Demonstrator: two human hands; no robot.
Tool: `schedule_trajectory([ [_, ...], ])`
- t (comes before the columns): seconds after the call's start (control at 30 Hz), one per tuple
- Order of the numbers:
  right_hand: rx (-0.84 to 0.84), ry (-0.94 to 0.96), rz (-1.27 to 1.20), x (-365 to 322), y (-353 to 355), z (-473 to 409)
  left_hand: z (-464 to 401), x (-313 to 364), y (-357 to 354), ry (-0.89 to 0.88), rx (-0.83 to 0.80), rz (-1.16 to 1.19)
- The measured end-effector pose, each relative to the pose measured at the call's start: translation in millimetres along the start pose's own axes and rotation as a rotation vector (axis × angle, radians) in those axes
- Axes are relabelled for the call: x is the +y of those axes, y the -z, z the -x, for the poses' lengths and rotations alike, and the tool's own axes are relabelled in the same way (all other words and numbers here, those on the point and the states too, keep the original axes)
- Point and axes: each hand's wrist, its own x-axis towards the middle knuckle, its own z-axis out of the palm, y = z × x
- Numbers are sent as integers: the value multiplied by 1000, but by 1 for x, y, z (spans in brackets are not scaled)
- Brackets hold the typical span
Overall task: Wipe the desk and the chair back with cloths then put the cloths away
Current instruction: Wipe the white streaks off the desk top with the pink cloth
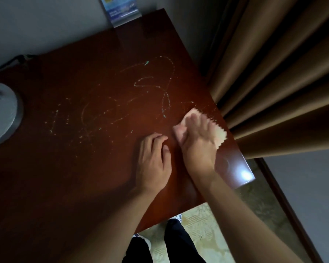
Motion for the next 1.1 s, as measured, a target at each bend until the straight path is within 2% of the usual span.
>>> schedule_trajectory([
  [0.13,-74,291,-88,-19,-4,46,0,-6,-3,-3,29,1],
  [0.2,-79,234,-55,10,3,27,1,-4,-6,-3,27,3],
  [0.33,-44,-158,68,62,31,-29,-1,0,-8,37,10,18],
  [0.43,16,-46,-65,25,31,-13,0,0,-6,33,43,74],
  [0.5,-14,89,-145,-7,15,13,-1,-1,-5,56,62,99],
  [0.6,-72,239,-88,-7,1,29,1,-1,-5,78,68,110],
  [0.67,-30,142,-21,14,2,10,-1,-1,-6,63,67,106],
  [0.73,29,-31,45,29,11,-18,0,0,-6,49,62,103],
  [0.8,22,-148,33,30,18,-31,0,1,-4,50,56,124],
  [0.87,-44,-72,-6,10,20,-15,-1,0,-2,62,55,159],
  [0.97,-163,296,-118,-23,10,43,1,-4,4,95,85,194],
  [1.0,-160,350,-122,-20,7,49,1,-6,8,82,92,202],
  [1.03,-148,330,-109,-9,6,43,2,-6,11,58,86,208],
  [1.1,-135,149,-14,16,10,16,5,-10,16,18,58,208],
])
